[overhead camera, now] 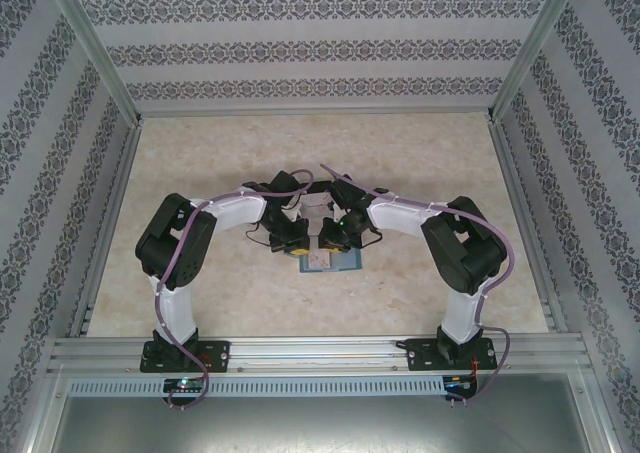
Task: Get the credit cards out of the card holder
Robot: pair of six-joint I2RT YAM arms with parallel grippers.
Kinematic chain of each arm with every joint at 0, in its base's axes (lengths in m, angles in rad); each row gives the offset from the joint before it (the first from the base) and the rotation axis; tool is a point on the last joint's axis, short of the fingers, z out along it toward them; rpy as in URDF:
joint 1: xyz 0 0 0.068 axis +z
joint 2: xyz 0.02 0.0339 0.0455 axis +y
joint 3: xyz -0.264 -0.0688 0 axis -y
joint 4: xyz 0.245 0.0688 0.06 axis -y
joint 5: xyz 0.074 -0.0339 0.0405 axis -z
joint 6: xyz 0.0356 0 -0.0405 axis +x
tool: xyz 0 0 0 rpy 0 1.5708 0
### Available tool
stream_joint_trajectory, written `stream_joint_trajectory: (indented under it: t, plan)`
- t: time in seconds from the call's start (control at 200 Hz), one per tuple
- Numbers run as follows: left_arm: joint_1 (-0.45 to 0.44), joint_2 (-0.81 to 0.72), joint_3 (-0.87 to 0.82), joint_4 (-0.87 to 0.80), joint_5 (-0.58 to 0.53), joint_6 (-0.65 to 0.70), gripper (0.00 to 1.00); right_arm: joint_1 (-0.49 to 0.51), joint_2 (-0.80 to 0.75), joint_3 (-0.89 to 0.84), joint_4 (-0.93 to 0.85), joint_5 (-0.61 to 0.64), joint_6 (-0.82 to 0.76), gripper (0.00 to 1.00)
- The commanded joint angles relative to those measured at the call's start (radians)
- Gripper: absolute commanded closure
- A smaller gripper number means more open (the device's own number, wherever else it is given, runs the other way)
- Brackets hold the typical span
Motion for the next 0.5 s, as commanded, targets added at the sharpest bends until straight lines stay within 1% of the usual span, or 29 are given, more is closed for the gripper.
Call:
stream_joint_trajectory:
  t: [0.0,0.295,0.495]
  plan:
    - [-0.013,-0.003,0.006,-0.061,-0.048,0.023,1.0,-0.002,-0.022,-0.009,-0.066,0.051,-0.014,0.78]
    - [-0.013,-0.013,0.013,-0.072,-0.052,0.026,1.0,-0.003,-0.038,-0.003,-0.078,0.067,-0.016,0.78]
    - [-0.013,-0.024,0.032,-0.084,-0.047,0.026,1.0,-0.003,-0.057,-0.008,-0.063,0.046,-0.014,0.77]
